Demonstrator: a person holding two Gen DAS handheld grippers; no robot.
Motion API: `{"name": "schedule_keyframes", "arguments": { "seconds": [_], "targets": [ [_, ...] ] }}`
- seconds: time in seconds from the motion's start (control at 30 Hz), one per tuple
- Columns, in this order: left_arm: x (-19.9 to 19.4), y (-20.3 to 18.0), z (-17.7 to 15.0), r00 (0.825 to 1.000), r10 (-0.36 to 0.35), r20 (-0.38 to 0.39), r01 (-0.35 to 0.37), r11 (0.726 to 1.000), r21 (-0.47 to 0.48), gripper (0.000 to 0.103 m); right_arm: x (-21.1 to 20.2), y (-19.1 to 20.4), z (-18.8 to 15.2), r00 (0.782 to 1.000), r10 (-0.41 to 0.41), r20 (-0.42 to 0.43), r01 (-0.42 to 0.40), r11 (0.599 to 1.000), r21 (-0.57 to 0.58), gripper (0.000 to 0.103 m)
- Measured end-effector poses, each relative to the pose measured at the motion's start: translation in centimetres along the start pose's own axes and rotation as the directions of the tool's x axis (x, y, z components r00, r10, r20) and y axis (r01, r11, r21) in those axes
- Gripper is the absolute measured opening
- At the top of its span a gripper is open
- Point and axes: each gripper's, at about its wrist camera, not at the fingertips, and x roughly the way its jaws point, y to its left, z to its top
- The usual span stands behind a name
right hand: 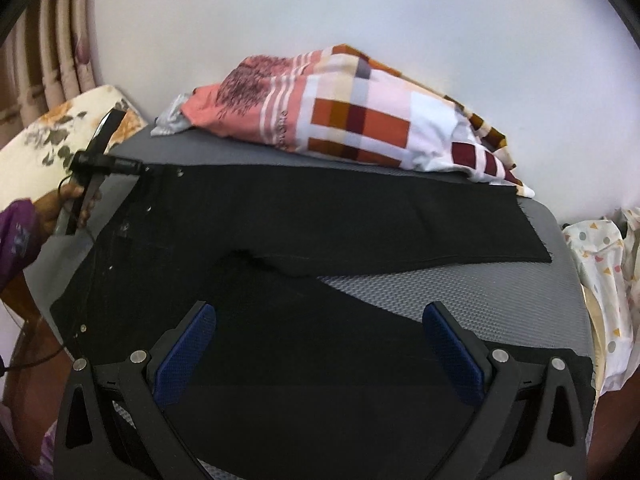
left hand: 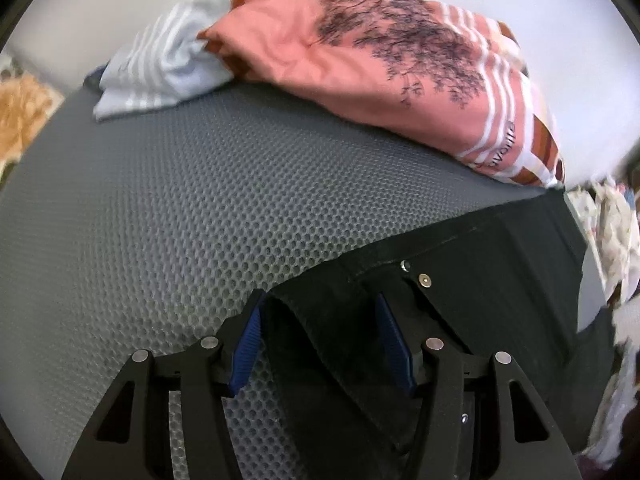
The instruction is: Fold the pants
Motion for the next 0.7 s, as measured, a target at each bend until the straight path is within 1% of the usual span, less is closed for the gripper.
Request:
{"name": "schedule_keyframes", "arguments": {
  "seconds": [0.03,0.07,0.1,0.17,0.2,0.23,0.27,0.33,0.37,0.4,0.43,0.47,0.5,0.53,0.57,0.6,0.63,0.67,0.7],
  "targets": [
    [-0.1,0.1,0.1,1.0,0.009,0.006,-0.009,1.0,-0.022,0.048,0.2,0.3,0.1,1.0,0.01,-0.009,-0.01,1.0,0.001,0.103],
    [-0.2,0.0,-0.1,1.0,0.022,0.007,-0.022,1.0,-0.02,0.038,0.4,0.4,0.2,1.0,0.021,-0.015,-0.021,1.0,0.007,0.103],
    [-0.6,-0.5,-0.4,0.999,0.042,0.02,-0.042,0.999,-0.001,0.034,0.5,0.5,0.4,0.999,0.041,-0.022,-0.04,0.999,0.02,0.103],
    [-1.7,-1.6,-1.0,0.995,0.08,0.056,-0.08,0.997,0.005,0.016,0.8,0.2,0.9,0.994,0.104,-0.028,-0.101,0.992,0.072,0.103],
    [-2.8,-2.5,-1.2,0.991,0.099,0.089,-0.1,0.995,0.012,0.016,1.2,-0.2,1.4,0.99,0.141,-0.029,-0.137,0.985,0.105,0.103],
    [-3.9,-3.3,-1.5,0.986,0.104,0.127,-0.107,0.994,0.021,0.015,1.4,-0.4,1.8,0.986,0.165,-0.028,-0.16,0.979,0.129,0.103],
    [-5.2,-4.4,-2.0,0.981,0.096,0.171,-0.104,0.994,0.035,0.015,2.0,-1.0,2.4,0.976,0.216,-0.026,-0.209,0.962,0.175,0.103],
    [-7.9,-6.7,-3.0,0.966,0.088,0.242,-0.109,0.991,0.072,0.015,3.1,-1.8,3.7,0.957,0.29,-0.015,-0.278,0.931,0.237,0.103],
    [-9.3,-7.7,-3.8,0.958,0.072,0.279,-0.103,0.99,0.096,0.015,3.8,-2.1,4.4,0.946,0.323,-0.008,-0.31,0.913,0.265,0.103],
    [-10.7,-8.8,-4.8,0.948,0.061,0.313,-0.104,0.987,0.123,0.015,5.0,-2.8,5.5,0.924,0.382,0.007,-0.364,0.875,0.318,0.103],
    [-11.7,-9.7,-5.5,0.942,0.049,0.331,-0.101,0.985,0.141,0.015,5.9,-3.4,6.2,0.907,0.42,0.018,-0.398,0.845,0.357,0.102],
    [-12.7,-10.5,-6.6,0.936,0.034,0.349,-0.095,0.983,0.158,0.015,7.0,-3.9,6.9,0.889,0.456,0.026,-0.428,0.811,0.399,0.099],
    [-13.7,-11.5,-7.8,0.93,0.025,0.367,-0.092,0.981,0.168,0.015,8.8,-4.7,7.7,0.85,0.525,0.043,-0.479,0.738,0.474,0.093],
    [-14.5,-12.1,-8.8,0.926,0.014,0.378,-0.085,0.981,0.172,0.015,10.1,-5.1,8.1,0.821,0.569,0.054,-0.51,0.686,0.519,0.09],
    [-15.3,-12.6,-9.9,0.921,0.001,0.389,-0.074,0.982,0.173,0.015,11.6,-5.5,8.4,0.791,0.61,0.058,-0.529,0.632,0.567,0.086],
    [-16.1,-13.0,-11.3,0.918,-0.005,0.397,-0.066,0.984,0.164,0.015,13.8,-6.0,8.6,0.754,0.654,0.062,-0.533,0.553,0.64,0.083],
    [-16.5,-13.4,-12.2,0.917,-0.013,0.398,-0.056,0.985,0.161,0.015,15.0,-6.2,8.7,0.729,0.681,0.072,-0.538,0.504,0.675,0.083],
    [-16.9,-13.6,-13.2,0.917,-0.018,0.399,-0.048,0.987,0.155,0.015,17.0,-6.3,8.7,0.698,0.711,0.084,-0.539,0.444,0.716,0.081],
    [-17.2,-13.8,-14.2,0.918,-0.011,0.397,-0.053,0.987,0.15,0.015,18.1,-6.5,8.8,0.698,0.712,0.079,-0.517,0.424,0.744,0.08]
  ]
}}
